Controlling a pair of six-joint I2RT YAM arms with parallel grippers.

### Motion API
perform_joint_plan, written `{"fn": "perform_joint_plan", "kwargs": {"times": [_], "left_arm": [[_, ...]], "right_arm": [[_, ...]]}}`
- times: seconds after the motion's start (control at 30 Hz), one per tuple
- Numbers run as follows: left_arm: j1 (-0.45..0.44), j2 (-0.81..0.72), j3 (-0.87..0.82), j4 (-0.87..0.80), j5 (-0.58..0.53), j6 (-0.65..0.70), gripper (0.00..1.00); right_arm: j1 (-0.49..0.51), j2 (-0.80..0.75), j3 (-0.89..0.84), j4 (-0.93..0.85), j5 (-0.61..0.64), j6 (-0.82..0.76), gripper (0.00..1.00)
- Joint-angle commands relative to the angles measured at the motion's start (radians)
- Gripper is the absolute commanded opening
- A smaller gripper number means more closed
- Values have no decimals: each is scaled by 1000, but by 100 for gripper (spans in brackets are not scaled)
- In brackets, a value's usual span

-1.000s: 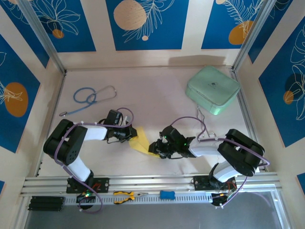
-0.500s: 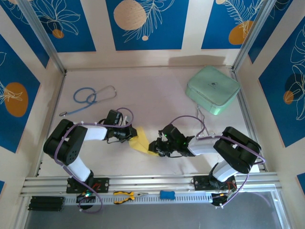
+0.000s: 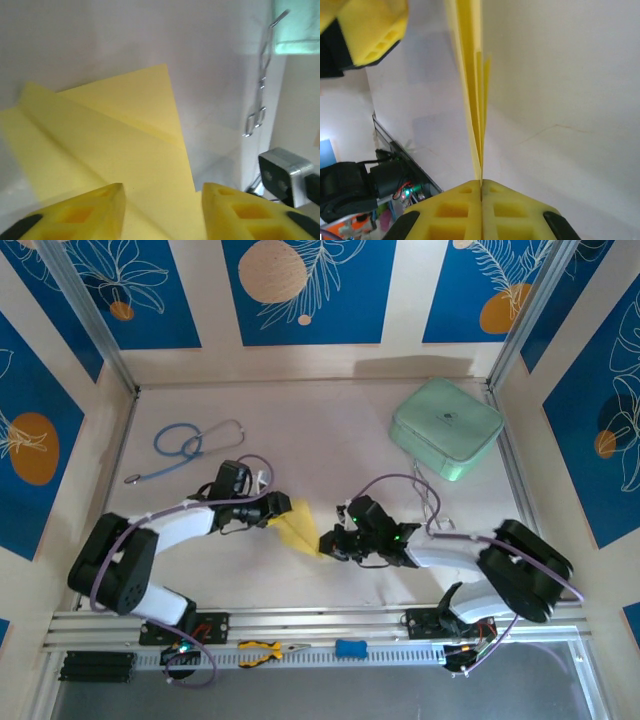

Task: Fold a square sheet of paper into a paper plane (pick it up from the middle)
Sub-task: Turn over the paper at the center of the table.

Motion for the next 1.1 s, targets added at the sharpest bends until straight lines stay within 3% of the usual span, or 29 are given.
{"fn": "perform_joint_plan", "kwargs": {"times": [0.0, 0.13, 0.27, 0.43, 0.57, 0.67, 0.83, 0.97, 1.07], "left_arm": [[5, -97, 63, -184, -66, 92, 53], [4, -142, 83, -277, -106, 133, 56], [4, -163, 75, -298, -143, 137, 58], [4, -190, 106, -402, -261, 157, 60], [5, -232, 133, -491, -383, 161, 64], [16, -249, 156, -574, -483, 145, 65], [65, -273, 180, -679, -576, 148, 68], [117, -308, 173, -702, -570, 166, 70], [126, -303, 177, -699, -534, 177, 70]], "right_arm": [[-1, -127, 111, -378, 165, -170, 8], [12, -212, 262, -745, 389, -299, 8], [51, -186, 434, -1014, 613, -351, 8], [153, 29, 665, -1385, 959, -255, 7], [224, 253, 803, -1613, 1110, -106, 8], [270, 371, 838, -1560, 1099, -154, 9], [367, 464, 833, -1314, 959, -328, 13], [401, 485, 818, -1165, 826, -401, 21], [393, 447, 779, -1065, 731, -424, 35]]}}
